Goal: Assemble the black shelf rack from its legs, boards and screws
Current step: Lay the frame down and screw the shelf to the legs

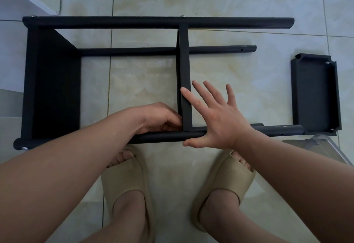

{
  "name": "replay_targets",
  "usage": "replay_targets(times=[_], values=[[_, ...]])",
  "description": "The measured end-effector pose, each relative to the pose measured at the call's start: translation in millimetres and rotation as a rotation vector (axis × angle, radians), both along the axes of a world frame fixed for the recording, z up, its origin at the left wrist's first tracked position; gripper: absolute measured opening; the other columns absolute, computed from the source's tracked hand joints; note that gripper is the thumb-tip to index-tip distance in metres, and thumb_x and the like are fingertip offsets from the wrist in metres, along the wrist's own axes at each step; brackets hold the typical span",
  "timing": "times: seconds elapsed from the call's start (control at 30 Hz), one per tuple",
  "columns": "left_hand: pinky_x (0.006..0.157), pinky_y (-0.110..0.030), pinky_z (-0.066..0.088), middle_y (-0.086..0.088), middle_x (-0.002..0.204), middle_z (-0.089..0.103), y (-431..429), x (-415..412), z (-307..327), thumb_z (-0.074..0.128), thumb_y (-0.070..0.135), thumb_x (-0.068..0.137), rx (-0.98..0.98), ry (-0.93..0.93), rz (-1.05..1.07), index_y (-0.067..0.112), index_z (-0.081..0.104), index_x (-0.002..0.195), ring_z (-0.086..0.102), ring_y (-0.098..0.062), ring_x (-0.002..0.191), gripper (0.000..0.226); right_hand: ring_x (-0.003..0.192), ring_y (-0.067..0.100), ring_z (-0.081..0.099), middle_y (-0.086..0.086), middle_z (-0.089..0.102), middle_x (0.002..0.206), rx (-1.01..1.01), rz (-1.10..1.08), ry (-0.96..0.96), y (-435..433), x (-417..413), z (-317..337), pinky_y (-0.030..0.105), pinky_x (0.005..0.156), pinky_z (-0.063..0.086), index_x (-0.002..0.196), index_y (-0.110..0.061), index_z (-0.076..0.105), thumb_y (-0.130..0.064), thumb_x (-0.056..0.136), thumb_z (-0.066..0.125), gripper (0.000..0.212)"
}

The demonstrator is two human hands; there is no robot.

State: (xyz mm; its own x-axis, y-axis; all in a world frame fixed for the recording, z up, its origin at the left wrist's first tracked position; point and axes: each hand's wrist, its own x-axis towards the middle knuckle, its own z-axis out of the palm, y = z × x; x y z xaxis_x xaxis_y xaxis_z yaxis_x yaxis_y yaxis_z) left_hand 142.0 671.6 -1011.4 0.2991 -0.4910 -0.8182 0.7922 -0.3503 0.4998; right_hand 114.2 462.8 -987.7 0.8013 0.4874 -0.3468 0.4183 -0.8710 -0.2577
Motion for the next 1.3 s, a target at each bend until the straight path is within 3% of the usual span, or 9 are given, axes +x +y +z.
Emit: replay_targets(times=[0.13, 0.33, 0.43, 0.6, 0.97, 1.17, 1.3], values=[[0.072, -0.024, 0.055, -0.011, 0.091, 0.076, -0.8, -0.1, -0.3, 0.066, 0.005, 0.086, 0.005, -0.02, -0.01, 0.005, 0.077, 0.095, 0.072, -0.019, 0.08, 0.015, 0.157, 0.027, -0.001, -0.003, 0.001, 0.171, 0.003, 0.002, 0.009, 0.2, 0.1, 0.5, 0.07, 0.119, -0.001, 0.155, -0.047, -0.019, -0.099, 0.061, 0.038, 0.121], [0.058, -0.018, 0.052, -0.006, 0.072, 0.072, -1.7, 0.4, 1.4, 0.064, 0.001, 0.088, -0.004, -0.028, -0.001, 0.007, 0.075, 0.084, 0.069, -0.012, 0.063, 0.013, 0.157, 0.026, 0.001, -0.003, 0.004, 0.17, 0.004, 0.001, 0.016, 0.3, 0.2, 1.4, 0.068, 0.119, 0.0, 0.155, -0.047, -0.019, -0.099, 0.06, 0.038, 0.122], [0.063, -0.02, 0.054, -0.01, 0.081, 0.075, -1.3, 0.4, 1.6, 0.061, -0.004, 0.088, -0.024, -0.006, 0.038, -0.002, 0.074, 0.097, 0.072, -0.015, 0.071, 0.016, 0.157, 0.025, 0.002, -0.003, 0.005, 0.17, 0.004, 0.0, 0.022, 0.2, 0.4, 1.8, 0.067, 0.12, -0.001, 0.155, -0.047, -0.019, -0.099, 0.06, 0.038, 0.122], [0.073, -0.025, 0.058, -0.016, 0.092, 0.074, -1.0, -0.3, 1.3, 0.059, -0.006, 0.087, -0.024, 0.001, 0.052, -0.006, 0.073, 0.102, 0.072, -0.02, 0.08, 0.02, 0.157, 0.025, 0.002, -0.003, 0.005, 0.17, -0.001, 0.006, 0.026, 0.4, 0.3, 1.8, 0.067, 0.12, -0.001, 0.155, -0.047, -0.02, -0.099, 0.061, 0.038, 0.122], [0.059, -0.017, 0.052, -0.004, 0.068, 0.07, -3.1, -0.4, 2.9, 0.06, -0.005, 0.089, -0.002, -0.04, 0.036, -0.001, 0.072, 0.094, 0.066, -0.01, 0.06, 0.014, 0.157, 0.025, 0.005, -0.003, 0.009, 0.17, 0.0, 0.006, 0.021, 0.3, 0.2, 2.5, 0.066, 0.12, 0.0, 0.155, -0.046, -0.02, -0.099, 0.061, 0.037, 0.122], [0.057, -0.017, 0.051, -0.003, 0.066, 0.069, -3.5, -0.6, 1.7, 0.059, -0.004, 0.088, -0.02, -0.026, 0.049, 0.003, 0.072, 0.086, 0.065, -0.011, 0.059, 0.015, 0.157, 0.025, 0.006, -0.003, 0.011, 0.169, 0.0, 0.006, 0.02, 0.4, 0.0, 2.6, 0.066, 0.121, 0.0, 0.155, -0.045, -0.019, -0.099, 0.061, 0.036, 0.122], [0.077, -0.023, 0.057, -0.011, 0.09, 0.073, -3.2, -0.9, -1.4, 0.063, 0.0, 0.09, 0.003, -0.038, 0.026, -0.002, 0.07, 0.105, 0.07, -0.016, 0.077, 0.017, 0.157, 0.025, 0.007, -0.002, 0.012, 0.169, 0.0, 0.005, 0.018, 0.7, 0.0, 2.5, 0.065, 0.121, -0.001, 0.155, -0.045, -0.019, -0.099, 0.061, 0.036, 0.122]])
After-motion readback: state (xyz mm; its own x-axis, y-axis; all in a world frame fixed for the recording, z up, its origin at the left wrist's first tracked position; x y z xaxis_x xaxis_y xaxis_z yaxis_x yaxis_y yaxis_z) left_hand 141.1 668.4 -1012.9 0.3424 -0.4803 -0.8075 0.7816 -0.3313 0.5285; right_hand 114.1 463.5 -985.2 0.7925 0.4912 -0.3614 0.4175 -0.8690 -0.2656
